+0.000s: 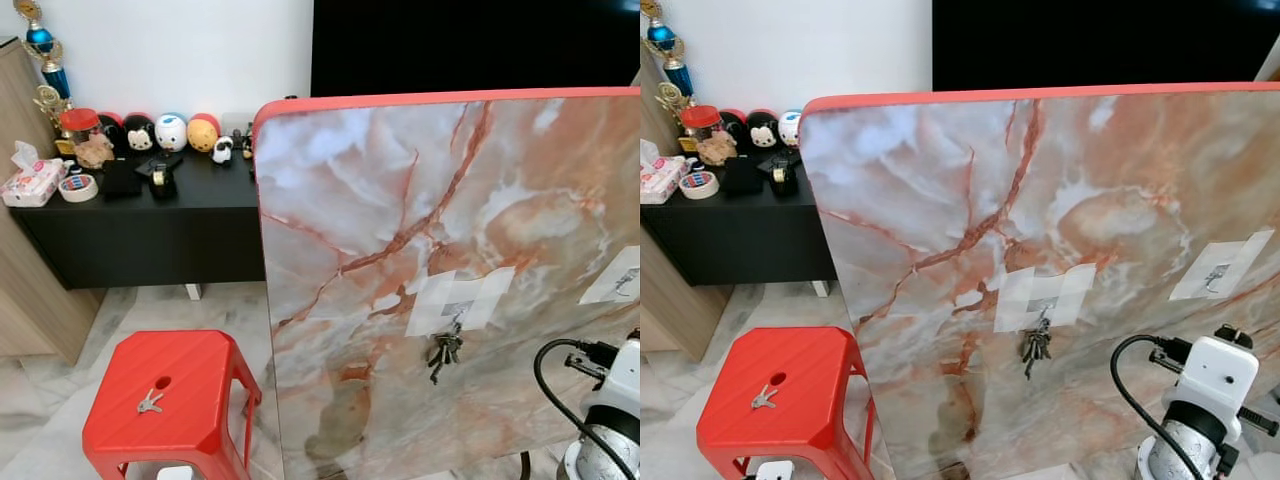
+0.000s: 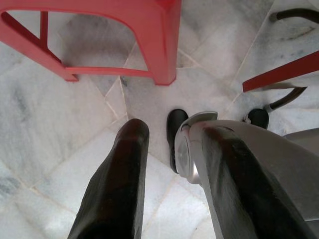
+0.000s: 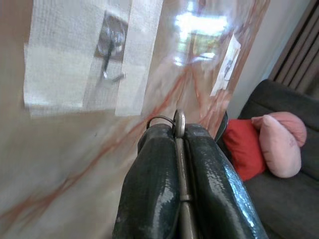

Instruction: Hang keys on a hook

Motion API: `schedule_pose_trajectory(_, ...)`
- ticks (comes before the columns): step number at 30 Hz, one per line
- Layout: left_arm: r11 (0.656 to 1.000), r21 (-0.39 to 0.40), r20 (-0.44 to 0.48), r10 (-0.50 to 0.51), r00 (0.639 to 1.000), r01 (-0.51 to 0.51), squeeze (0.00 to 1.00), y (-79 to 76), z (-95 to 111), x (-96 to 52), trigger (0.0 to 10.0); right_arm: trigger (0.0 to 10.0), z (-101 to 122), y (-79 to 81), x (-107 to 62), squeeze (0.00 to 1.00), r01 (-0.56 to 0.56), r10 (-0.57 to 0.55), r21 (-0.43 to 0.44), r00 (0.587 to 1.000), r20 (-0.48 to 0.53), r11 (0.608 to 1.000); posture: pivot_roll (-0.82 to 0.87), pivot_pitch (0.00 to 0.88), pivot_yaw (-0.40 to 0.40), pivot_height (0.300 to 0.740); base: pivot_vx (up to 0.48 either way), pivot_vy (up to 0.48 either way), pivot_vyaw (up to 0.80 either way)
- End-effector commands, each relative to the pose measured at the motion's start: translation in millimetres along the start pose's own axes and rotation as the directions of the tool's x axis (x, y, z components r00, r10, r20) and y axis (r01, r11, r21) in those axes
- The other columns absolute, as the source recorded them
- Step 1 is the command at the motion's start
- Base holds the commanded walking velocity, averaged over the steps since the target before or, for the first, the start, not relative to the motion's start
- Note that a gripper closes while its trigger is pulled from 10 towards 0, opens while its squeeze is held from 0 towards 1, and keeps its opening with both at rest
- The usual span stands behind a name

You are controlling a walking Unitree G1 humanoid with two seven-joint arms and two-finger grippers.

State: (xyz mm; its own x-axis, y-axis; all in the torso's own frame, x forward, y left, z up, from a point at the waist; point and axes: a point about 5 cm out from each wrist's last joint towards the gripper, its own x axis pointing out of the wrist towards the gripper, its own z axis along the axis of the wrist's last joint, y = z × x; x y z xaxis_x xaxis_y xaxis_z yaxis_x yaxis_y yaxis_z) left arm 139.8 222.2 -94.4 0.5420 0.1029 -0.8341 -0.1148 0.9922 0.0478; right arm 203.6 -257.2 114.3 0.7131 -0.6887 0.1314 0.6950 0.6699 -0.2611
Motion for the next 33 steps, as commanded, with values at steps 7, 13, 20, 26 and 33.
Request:
schedule_pose_trajectory(7,1.000,0.022,-0.017,-0.009,1.000,0.009,0.00,-1.9,-3,-0.3,10.0,10.0,26,0.6,12.7,0.00,0.035,-0.036,0.016,0.996,0.086,0.999,0.03,0.000,-0.074,0.714,0.000,0.000,0.00)
schedule_pose_trajectory(13,1.000,0.024,-0.018,-0.010,1.000,0.010,0.00,-1.6,-3,-0.4,10.0,10.0,34,1.9,15.9,0.00,0.042,-0.042,0.010,0.992,0.116,0.999,0.02,0.000,-0.072,0.714,0.000,0.000,0.00)
schedule_pose_trajectory(20,1.000,0.022,-0.015,-0.010,1.000,0.010,0.00,-1.5,-3,-0.2,10.0,10.0,36,4.7,16.3,0.00,0.028,-0.028,0.001,0.991,0.133,1.000,0.03,0.000,-0.074,0.714,0.000,0.000,0.00)
schedule_pose_trajectory(26,1.000,0.020,-0.016,-0.008,1.000,0.009,0.00,-1.5,-2,-0.1,10.0,10.0,37,8.4,18.4,0.00,0.016,-0.017,0.010,0.991,0.130,1.000,0.03,0.000,-0.074,0.714,0.000,0.000,0.00)
schedule_pose_trajectory(33,1.000,0.016,-0.014,-0.008,1.000,0.008,0.00,-1.7,-2,0.0,10.0,10.0,41,16.0,21.7,0.00,-0.008,0.006,0.008,0.990,0.141,1.000,0.03,0.000,-0.077,0.714,0.000,0.000,0.00)
